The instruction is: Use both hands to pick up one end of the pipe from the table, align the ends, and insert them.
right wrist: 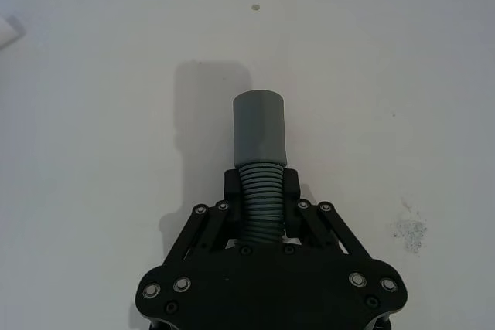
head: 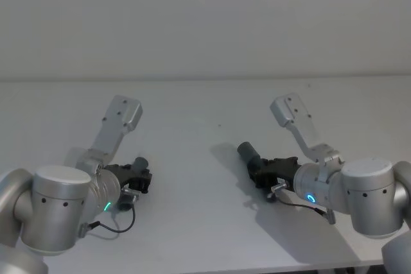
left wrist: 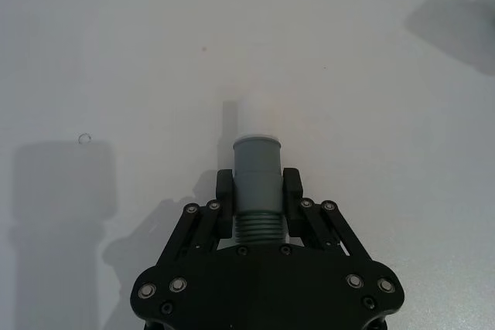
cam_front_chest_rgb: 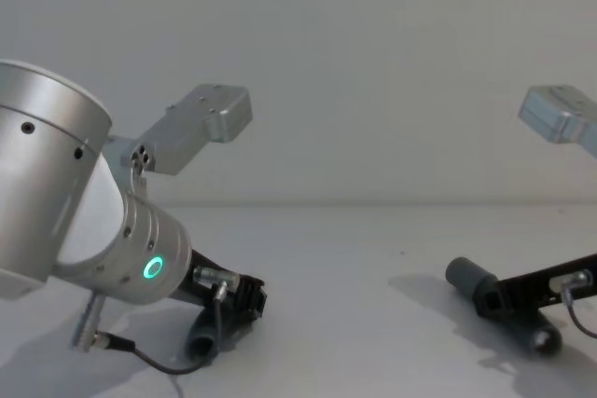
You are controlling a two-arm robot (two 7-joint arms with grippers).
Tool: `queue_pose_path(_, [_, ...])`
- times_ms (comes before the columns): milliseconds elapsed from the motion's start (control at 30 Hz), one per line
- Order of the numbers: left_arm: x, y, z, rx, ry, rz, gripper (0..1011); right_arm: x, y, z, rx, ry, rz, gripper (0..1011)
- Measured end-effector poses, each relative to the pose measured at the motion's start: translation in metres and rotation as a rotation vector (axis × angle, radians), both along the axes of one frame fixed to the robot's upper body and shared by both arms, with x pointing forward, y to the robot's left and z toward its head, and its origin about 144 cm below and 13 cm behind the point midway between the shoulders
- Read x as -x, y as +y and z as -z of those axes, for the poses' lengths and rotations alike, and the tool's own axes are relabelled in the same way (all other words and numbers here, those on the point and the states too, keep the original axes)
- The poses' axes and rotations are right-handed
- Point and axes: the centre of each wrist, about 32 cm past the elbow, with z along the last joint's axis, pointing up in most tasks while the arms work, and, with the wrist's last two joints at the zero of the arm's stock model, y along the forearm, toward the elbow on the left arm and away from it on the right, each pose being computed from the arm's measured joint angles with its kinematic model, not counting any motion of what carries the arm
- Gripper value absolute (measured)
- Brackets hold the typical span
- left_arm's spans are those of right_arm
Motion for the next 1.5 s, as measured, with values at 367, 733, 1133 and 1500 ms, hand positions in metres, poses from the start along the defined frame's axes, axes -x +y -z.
queue_pose_path(367, [0.0, 0.0, 0.0, 0.0, 0.0, 0.0, 339, -0.0001, 0.0002, 0.0003, -0.001, 0.002, -0.001, 255])
queue_pose_path(733, [0.0, 0.0, 0.0, 0.0, 0.0, 0.0, 339, 0.0, 0.0004, 0.0004, -0.002, 0.003, -0.001, 255])
queue_pose_path(1133, [0.0, 0.0, 0.0, 0.0, 0.0, 0.0, 339, -0.0001, 0.0004, 0.0005, -0.001, 0.004, -0.001, 255])
queue_pose_path(1500, [0.0, 0.0, 0.0, 0.0, 0.0, 0.0, 339, 0.0, 0.0003, 0.0007, -0.001, 0.004, -0.001, 253])
